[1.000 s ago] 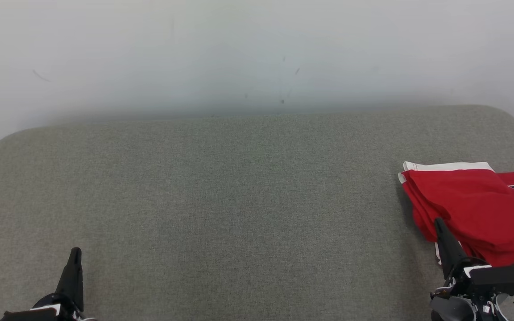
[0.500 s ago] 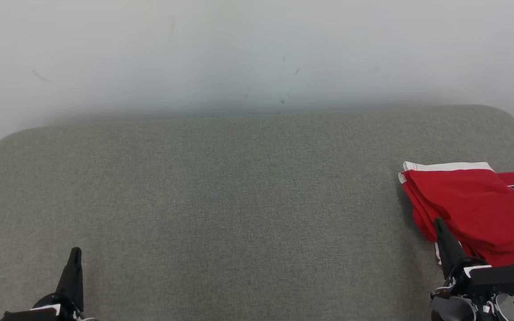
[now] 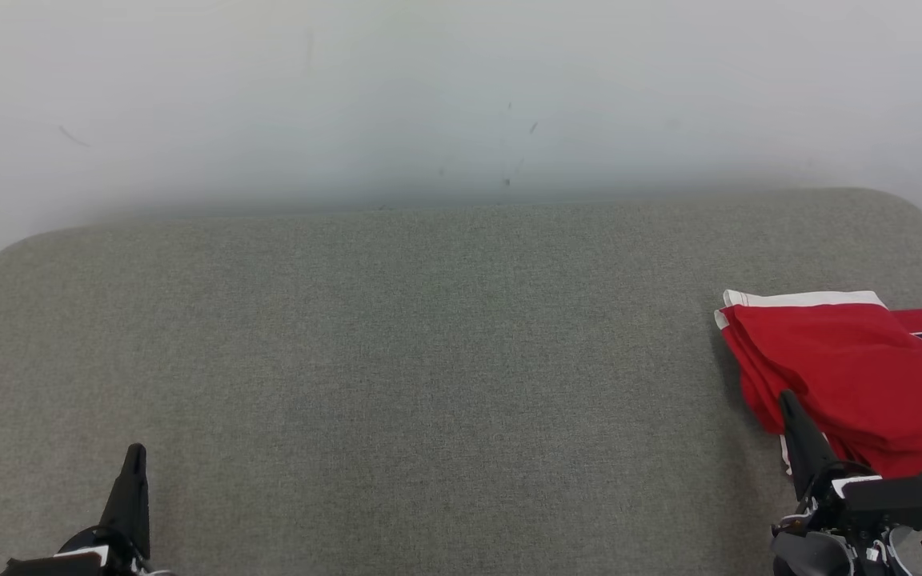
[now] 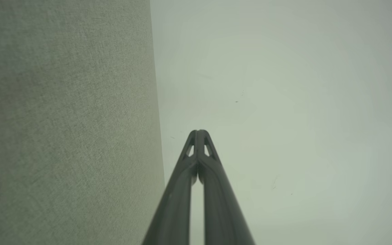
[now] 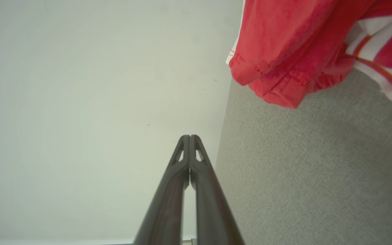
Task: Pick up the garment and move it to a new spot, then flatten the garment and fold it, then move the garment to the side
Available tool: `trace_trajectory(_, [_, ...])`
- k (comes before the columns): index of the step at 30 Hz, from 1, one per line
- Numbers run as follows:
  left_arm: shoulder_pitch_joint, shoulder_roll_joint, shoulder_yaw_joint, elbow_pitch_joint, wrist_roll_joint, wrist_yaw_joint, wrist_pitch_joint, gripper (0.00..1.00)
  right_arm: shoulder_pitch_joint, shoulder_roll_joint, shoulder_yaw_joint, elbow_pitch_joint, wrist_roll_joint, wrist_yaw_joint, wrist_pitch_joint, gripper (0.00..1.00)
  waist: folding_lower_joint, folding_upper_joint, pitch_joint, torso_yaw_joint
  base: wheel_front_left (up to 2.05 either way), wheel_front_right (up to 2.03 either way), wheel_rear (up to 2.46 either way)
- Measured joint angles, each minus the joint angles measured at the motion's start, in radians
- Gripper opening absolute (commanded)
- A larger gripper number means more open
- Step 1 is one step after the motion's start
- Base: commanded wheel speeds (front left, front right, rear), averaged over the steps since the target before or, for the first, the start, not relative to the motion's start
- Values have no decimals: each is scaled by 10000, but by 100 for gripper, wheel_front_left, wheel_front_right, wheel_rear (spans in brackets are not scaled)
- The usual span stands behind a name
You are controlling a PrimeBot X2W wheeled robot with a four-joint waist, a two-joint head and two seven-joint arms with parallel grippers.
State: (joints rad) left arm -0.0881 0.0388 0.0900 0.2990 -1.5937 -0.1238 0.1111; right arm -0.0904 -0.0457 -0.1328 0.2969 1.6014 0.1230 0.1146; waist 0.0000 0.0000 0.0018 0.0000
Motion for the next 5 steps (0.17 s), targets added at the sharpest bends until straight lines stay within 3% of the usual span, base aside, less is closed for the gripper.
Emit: trace_trajectory(5, [0, 0, 0, -2, 0, 0, 0, 0, 0, 0, 0, 0, 0, 0, 0, 0, 0, 0, 0, 0, 0, 0, 0])
